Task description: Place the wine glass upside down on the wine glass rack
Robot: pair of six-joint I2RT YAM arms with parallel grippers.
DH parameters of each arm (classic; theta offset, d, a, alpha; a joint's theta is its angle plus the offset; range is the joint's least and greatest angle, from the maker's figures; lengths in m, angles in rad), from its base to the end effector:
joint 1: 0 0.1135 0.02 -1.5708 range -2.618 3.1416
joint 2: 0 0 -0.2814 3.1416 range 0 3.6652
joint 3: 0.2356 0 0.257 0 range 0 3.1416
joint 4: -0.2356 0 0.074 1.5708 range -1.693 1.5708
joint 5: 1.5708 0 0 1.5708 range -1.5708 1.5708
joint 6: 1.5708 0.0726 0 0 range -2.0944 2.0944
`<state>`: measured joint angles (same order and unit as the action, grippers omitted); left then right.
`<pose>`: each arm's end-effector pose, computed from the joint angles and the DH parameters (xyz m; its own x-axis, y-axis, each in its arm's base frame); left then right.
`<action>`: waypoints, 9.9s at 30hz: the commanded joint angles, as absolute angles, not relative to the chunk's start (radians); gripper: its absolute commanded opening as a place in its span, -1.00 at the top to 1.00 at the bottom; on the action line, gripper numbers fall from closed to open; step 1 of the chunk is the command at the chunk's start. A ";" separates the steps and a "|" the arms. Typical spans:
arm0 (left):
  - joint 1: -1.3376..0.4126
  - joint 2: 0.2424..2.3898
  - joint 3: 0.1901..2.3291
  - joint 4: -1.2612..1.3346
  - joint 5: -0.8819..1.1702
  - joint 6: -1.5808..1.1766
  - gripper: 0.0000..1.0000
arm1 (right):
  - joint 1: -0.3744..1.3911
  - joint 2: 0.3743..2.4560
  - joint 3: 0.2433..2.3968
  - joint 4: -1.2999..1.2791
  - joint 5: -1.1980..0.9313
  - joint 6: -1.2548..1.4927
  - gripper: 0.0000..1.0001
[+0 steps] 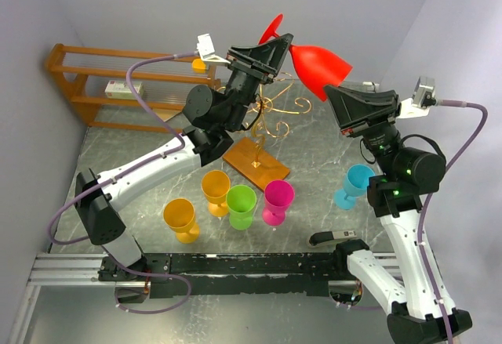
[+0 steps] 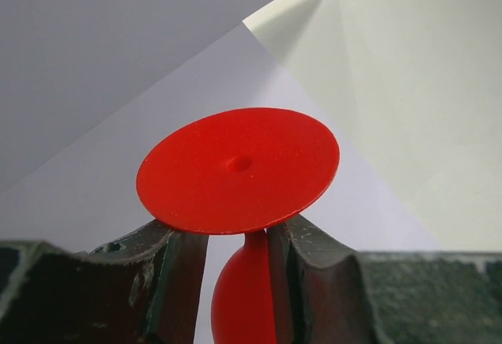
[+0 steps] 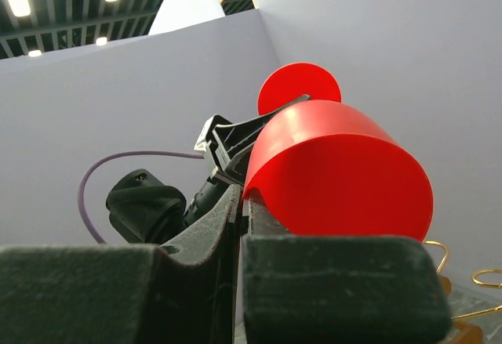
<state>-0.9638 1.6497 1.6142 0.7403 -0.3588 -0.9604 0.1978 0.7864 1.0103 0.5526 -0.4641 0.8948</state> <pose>0.2504 -0.3158 0.5371 -0.2933 -0.9227 -0.2502 0.6562 -0.0040 -0.7546 0.1413 0.0615 0.5240 0.0486 0.7212 -0.6910 -0.8419 0.4019 0.3602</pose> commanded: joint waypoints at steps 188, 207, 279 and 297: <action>-0.947 0.711 0.781 0.036 -0.591 -0.160 -0.11 | 0.625 1.602 1.624 -0.170 -0.125 1.023 1.00; -0.947 0.706 0.786 0.037 -0.612 -0.145 -0.12 | 0.623 1.626 1.655 -0.216 -0.231 0.973 1.00; -0.946 0.902 1.031 -0.796 -0.280 -0.662 -0.39 | 0.611 0.925 1.151 -0.101 -0.034 0.412 -0.19; -0.946 1.152 1.078 -0.889 -0.341 -0.754 0.01 | 0.611 0.847 1.076 -0.113 0.069 0.381 -0.19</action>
